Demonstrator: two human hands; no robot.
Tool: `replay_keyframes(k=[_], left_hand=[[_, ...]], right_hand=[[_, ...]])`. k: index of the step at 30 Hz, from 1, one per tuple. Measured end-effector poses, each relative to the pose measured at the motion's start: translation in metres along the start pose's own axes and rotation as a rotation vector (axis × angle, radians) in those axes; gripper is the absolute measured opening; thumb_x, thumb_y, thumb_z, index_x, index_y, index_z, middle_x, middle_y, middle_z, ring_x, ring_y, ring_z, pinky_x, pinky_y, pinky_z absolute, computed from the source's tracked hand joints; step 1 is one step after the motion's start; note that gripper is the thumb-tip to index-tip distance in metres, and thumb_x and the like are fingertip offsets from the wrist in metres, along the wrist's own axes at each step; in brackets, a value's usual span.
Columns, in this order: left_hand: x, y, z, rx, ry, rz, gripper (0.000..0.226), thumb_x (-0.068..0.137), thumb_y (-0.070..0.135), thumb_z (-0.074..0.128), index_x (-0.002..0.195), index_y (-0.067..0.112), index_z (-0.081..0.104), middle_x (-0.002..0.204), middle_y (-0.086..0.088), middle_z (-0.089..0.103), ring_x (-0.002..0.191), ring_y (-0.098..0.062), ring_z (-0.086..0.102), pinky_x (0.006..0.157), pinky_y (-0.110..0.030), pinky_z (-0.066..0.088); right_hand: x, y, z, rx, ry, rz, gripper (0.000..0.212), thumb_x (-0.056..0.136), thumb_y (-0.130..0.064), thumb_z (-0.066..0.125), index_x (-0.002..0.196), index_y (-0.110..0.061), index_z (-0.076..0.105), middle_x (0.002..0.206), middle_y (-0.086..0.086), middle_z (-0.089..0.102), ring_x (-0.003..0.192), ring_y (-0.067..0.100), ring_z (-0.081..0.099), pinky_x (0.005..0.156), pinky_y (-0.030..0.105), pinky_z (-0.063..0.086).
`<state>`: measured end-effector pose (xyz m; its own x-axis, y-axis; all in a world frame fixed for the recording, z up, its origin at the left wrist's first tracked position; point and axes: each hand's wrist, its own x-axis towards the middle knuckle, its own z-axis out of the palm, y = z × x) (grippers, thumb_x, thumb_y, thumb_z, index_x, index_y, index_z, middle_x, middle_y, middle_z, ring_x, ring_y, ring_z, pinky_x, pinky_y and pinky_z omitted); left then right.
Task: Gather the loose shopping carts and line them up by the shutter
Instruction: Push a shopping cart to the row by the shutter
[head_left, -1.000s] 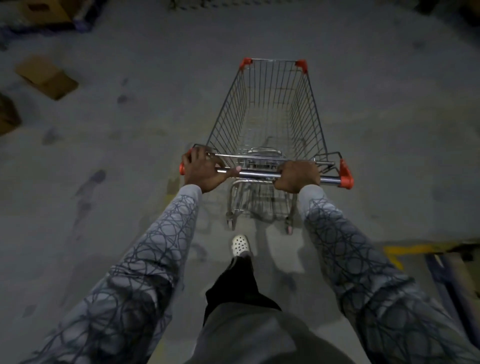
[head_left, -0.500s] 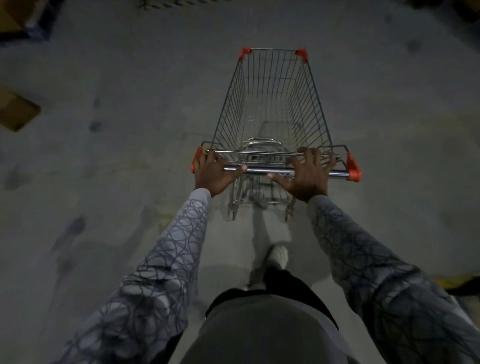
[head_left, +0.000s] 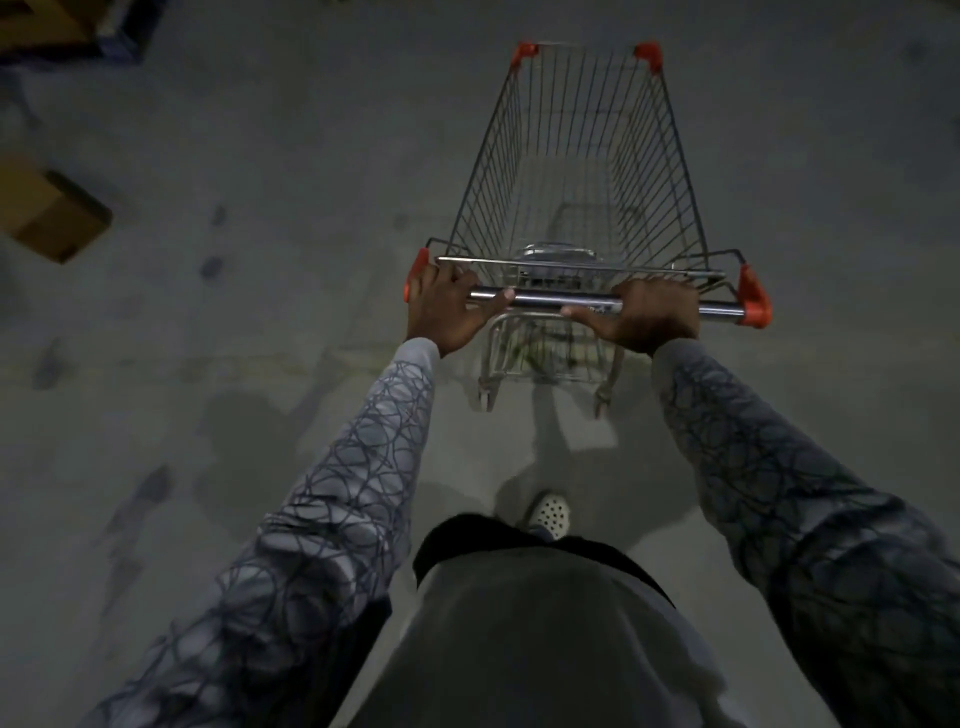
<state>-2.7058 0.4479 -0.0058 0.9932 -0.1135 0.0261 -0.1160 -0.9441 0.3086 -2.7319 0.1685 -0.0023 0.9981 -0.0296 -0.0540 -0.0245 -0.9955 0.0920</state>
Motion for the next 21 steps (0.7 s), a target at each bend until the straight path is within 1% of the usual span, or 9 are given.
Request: replay_keyframes(k=[3,5,7,10,12,13,15,19,21], left_hand=[[0.066,0.003,0.005,0.001,-0.001,-0.032,0.069,0.083,0.083,0.041,0.107,0.026,0.073,0.125,-0.003,0.059,0.143,-0.028,0.028,0.123,-0.042,-0.003],[0.116,0.004,0.011,0.031,0.019,-0.039,0.071,0.083,0.086,0.037,0.103,0.029,0.073,0.119,-0.001,0.061,0.138,-0.026,0.037,0.123,-0.043,-0.002],[0.168,0.003,0.017,0.054,0.056,-0.041,0.071,0.083,0.086,0.034,0.099,0.030,0.074,0.111,0.001,0.062,0.132,-0.023,0.044,0.123,-0.044,0.001],[0.251,0.001,0.026,0.074,0.112,-0.036,0.071,0.085,0.085,0.034,0.101,0.028,0.074,0.109,0.000,0.062,0.129,-0.022,0.046,0.123,-0.044,0.001],[0.311,-0.002,0.032,0.090,0.150,-0.039,0.071,0.086,0.085,0.034,0.100,0.028,0.073,0.107,0.001,0.062,0.126,-0.022,0.048,0.123,-0.046,0.004],[0.339,-0.004,0.034,0.086,0.151,-0.046,0.071,0.086,0.085,0.033,0.099,0.028,0.073,0.107,0.001,0.062,0.126,-0.022,0.049,0.123,-0.047,0.005],[0.395,-0.006,0.036,0.100,0.148,-0.057,0.074,0.085,0.086,0.031,0.099,0.027,0.073,0.110,0.000,0.063,0.127,-0.024,0.049,0.123,-0.048,0.007],[0.501,-0.010,0.027,0.090,0.053,-0.080,0.079,0.083,0.088,0.026,0.107,0.028,0.072,0.119,-0.001,0.062,0.132,-0.026,0.044,0.123,-0.049,0.003],[0.548,-0.013,0.021,0.085,-0.007,-0.095,0.080,0.082,0.088,0.026,0.109,0.029,0.072,0.121,0.000,0.062,0.134,-0.025,0.042,0.123,-0.048,-0.001]], right_hand=[[0.076,0.012,-0.010,-0.023,0.011,-0.086,0.119,0.060,-0.108,0.006,0.085,-0.013,0.072,0.084,0.014,0.071,0.082,0.030,0.069,0.071,0.034,0.047],[0.129,0.018,-0.017,-0.026,0.035,-0.127,0.118,0.060,-0.107,0.007,0.078,-0.009,0.070,0.081,0.018,0.070,0.079,0.033,0.069,0.072,0.037,0.052],[0.184,0.023,-0.023,-0.007,0.026,-0.141,0.119,0.059,-0.107,0.009,0.079,-0.006,0.069,0.084,0.022,0.070,0.083,0.035,0.069,0.077,0.041,0.053],[0.272,0.027,-0.031,-0.016,0.024,-0.131,0.117,0.058,-0.108,0.016,0.084,-0.007,0.069,0.091,0.022,0.072,0.090,0.036,0.070,0.082,0.042,0.052],[0.335,0.030,-0.033,-0.028,0.008,-0.103,0.112,0.059,-0.108,0.011,0.078,-0.011,0.064,0.089,0.018,0.070,0.091,0.035,0.069,0.084,0.041,0.050],[0.366,0.031,-0.034,0.002,-0.013,-0.083,0.114,0.062,-0.106,0.004,0.077,-0.009,0.063,0.087,0.016,0.069,0.090,0.034,0.068,0.087,0.043,0.049],[0.428,0.032,-0.036,0.074,-0.028,-0.033,0.117,0.073,-0.098,-0.004,0.083,-0.009,0.071,0.089,0.018,0.068,0.093,0.035,0.066,0.094,0.047,0.047],[0.533,0.030,-0.054,0.085,-0.081,0.019,0.104,0.089,-0.085,0.010,0.111,-0.004,0.071,0.117,0.026,0.068,0.114,0.040,0.063,0.103,0.052,0.041],[0.579,0.027,-0.057,0.024,-0.056,0.001,0.103,0.091,-0.082,0.011,0.108,0.000,0.073,0.113,0.027,0.069,0.111,0.040,0.065,0.102,0.053,0.043]])
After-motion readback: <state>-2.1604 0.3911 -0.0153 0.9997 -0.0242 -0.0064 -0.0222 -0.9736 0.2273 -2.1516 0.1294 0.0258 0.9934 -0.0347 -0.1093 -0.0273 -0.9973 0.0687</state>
